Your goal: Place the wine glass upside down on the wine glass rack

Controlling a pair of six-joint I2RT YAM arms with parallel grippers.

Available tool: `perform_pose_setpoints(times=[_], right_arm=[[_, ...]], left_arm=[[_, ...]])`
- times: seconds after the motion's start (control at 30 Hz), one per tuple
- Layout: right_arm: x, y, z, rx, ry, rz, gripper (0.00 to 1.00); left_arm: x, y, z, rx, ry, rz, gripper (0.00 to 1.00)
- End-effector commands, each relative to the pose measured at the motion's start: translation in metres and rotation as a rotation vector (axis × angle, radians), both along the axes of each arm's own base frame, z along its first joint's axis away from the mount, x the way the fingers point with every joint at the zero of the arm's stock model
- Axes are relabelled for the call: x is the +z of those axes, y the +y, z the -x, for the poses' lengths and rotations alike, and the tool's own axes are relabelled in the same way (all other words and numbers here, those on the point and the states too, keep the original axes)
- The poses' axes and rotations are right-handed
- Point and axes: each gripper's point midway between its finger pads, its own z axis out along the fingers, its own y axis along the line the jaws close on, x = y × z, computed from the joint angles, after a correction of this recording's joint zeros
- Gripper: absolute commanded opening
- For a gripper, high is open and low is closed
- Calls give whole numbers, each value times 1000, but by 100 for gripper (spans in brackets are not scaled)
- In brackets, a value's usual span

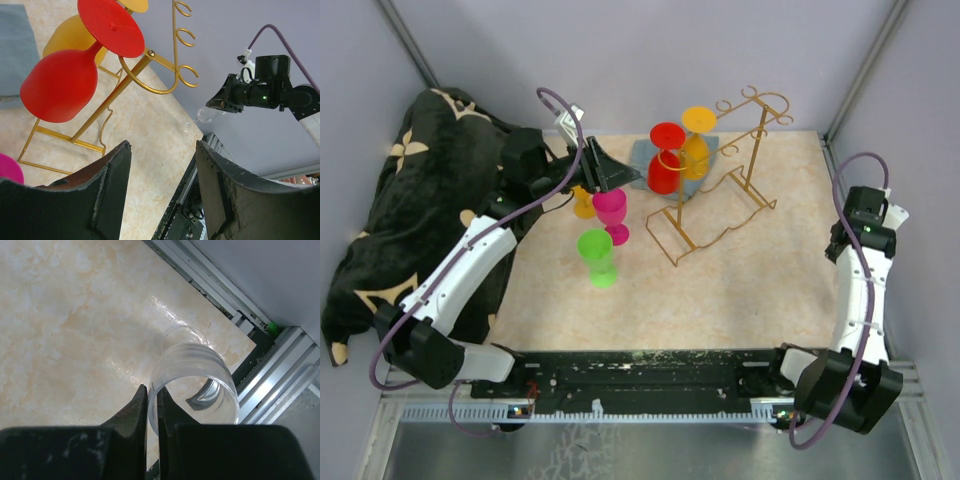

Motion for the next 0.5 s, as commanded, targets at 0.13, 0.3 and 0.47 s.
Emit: perform_pose_setpoints(times=[0.13, 0.3, 0.47], right_arm=[[107, 3, -33, 22, -390, 50, 0], [177, 10, -47, 47, -596, 78, 0], [244, 22, -59, 85, -819, 65, 0]], left_arm=[[16, -1, 0, -1, -44, 13, 60], [30, 1, 0, 15, -66, 21, 60], [44, 3, -2, 28, -93, 20, 60]])
